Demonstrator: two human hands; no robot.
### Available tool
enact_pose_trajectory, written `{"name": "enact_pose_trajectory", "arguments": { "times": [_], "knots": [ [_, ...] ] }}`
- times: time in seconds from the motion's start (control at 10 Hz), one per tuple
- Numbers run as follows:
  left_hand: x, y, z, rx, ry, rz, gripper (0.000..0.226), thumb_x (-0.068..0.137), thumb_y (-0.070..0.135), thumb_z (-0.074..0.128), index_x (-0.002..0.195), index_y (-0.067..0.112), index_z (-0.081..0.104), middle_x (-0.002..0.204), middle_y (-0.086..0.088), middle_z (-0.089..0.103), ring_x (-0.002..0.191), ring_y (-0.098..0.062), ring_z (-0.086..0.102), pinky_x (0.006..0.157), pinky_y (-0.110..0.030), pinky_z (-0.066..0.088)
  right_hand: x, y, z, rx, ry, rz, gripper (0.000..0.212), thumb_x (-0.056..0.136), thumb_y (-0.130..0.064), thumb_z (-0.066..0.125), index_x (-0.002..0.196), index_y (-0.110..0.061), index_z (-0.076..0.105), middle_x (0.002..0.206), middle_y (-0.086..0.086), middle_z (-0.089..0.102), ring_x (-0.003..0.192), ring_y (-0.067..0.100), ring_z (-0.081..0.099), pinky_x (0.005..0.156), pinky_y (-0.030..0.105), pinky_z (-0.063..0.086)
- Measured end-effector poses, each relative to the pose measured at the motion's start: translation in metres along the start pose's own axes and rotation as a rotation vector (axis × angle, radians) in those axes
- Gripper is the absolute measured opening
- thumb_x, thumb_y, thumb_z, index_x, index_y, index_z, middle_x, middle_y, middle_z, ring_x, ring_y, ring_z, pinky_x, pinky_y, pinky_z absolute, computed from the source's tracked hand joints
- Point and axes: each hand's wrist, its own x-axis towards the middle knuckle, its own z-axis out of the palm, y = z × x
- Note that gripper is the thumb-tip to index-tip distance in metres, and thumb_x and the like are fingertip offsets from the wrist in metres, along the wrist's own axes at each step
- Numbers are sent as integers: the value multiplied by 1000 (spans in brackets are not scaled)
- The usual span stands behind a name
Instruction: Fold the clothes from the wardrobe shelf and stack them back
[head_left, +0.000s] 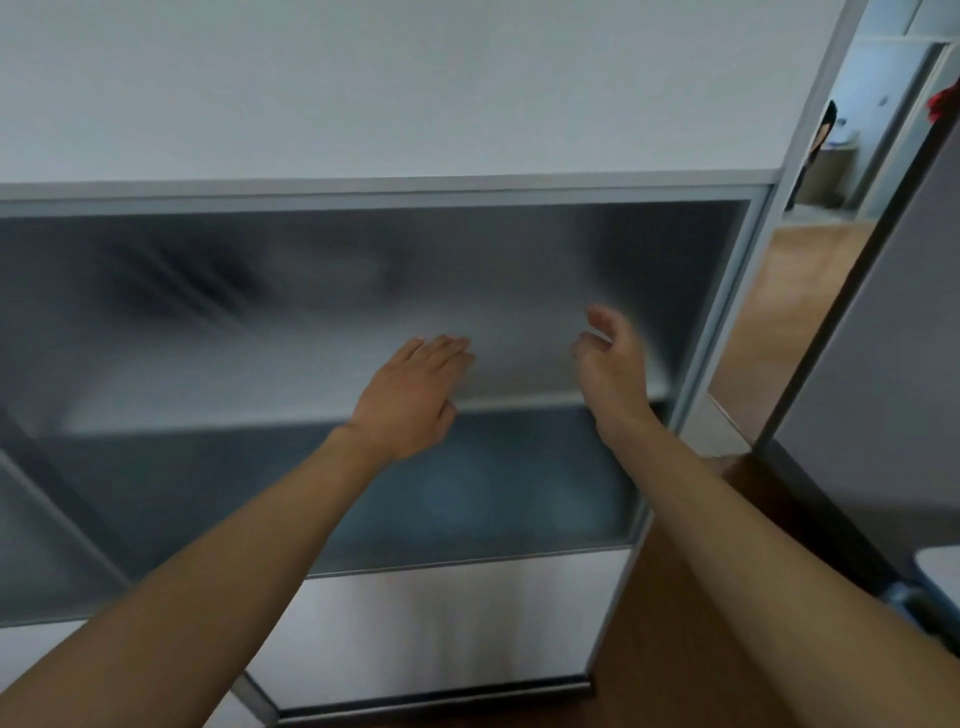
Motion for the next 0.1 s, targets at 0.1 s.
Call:
{"name": "enact_pose_trajectory", "arguments": {
  "times": [0.1],
  "knots": [
    [-31,-22,-13,-161,122,-161,53,82,8,58,134,14,58,132,-6,64,119,-29,61,98,-38,47,-18,-1,-7,-13,-77,-76,36,92,7,51,123,-8,59,119,0,61,105,16,61,82,13,46]
  ]
}}
